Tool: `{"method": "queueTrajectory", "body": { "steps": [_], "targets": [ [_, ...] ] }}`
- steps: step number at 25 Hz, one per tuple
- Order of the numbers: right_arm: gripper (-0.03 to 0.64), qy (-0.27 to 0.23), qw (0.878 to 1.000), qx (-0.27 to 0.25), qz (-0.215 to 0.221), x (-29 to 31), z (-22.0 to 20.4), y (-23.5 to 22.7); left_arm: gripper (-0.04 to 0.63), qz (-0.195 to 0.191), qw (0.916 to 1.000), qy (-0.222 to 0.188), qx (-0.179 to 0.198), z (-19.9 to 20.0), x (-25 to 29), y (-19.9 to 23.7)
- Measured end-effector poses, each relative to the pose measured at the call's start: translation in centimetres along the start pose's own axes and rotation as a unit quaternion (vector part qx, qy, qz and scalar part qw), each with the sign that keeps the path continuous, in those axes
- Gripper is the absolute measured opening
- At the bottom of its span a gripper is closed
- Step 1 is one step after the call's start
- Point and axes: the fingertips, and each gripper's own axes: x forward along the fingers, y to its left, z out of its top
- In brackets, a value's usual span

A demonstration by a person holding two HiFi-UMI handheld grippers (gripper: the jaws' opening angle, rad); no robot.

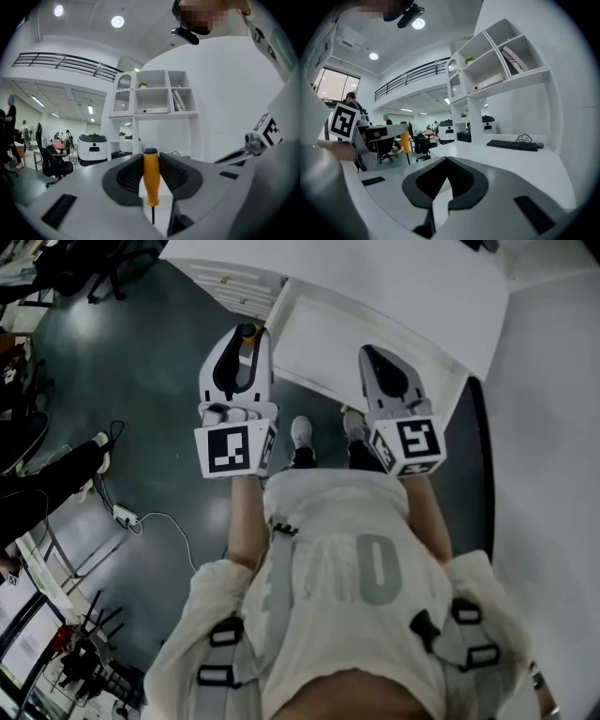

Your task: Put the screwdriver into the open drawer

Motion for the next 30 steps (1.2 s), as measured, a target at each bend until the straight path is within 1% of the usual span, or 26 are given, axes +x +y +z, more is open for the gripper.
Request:
{"method": "queueTrajectory", "body": {
  "steps": [5, 9, 12, 17, 21, 23, 26, 30],
  "targets": [
    [0.005, 0.002, 0.999, 0.017, -0.041, -1.7, -0.2, -2.4, 0.109, -0.043, 0.9989, 0.022, -0.002, -0.6, 3.2, -2.0],
    [0.005, -0.003, 0.998, 0.014, -0.054, -2.5, 0.3, -3.7, 0.109, -0.066, 0.9959, 0.06, -0.01, -2.5, 5.9, -3.2],
    [0.005, 0.002, 0.997, 0.024, -0.076, -3.4, -0.2, -4.9, 0.109, -0.087, 0.991, 0.1, -0.02, -4.3, 7.5, -4.3],
    [0.005, 0.007, 0.993, 0.04, -0.108, -4.8, -1.3, -6.7, 0.109, -0.107, 0.9809, 0.16, -0.027, -7.8, 9.8, -5.5],
    [0.005, 0.014, 0.99, 0.05, -0.128, -6.2, -1.6, -7.5, 0.109, -0.122, 0.9708, 0.205, -0.025, -10.4, 11.3, -6.5],
    [0.005, 0.015, 0.99, 0.051, -0.132, -6.6, -1.7, -8.0, 0.109, -0.127, 0.9649, 0.228, -0.03, -11.4, 12.1, -6.8],
    [0.005, 0.016, 0.989, 0.053, -0.137, -7.0, -1.7, -8.6, 0.109, -0.138, 0.9503, 0.276, -0.04, -13.6, 13.2, -7.4],
    [0.005, 0.024, 0.986, 0.064, -0.15, -7.5, -2.4, -9.3, 0.109, -0.148, 0.9297, 0.335, -0.041, -17.4, 14.1, -8.1]
  ]
}}
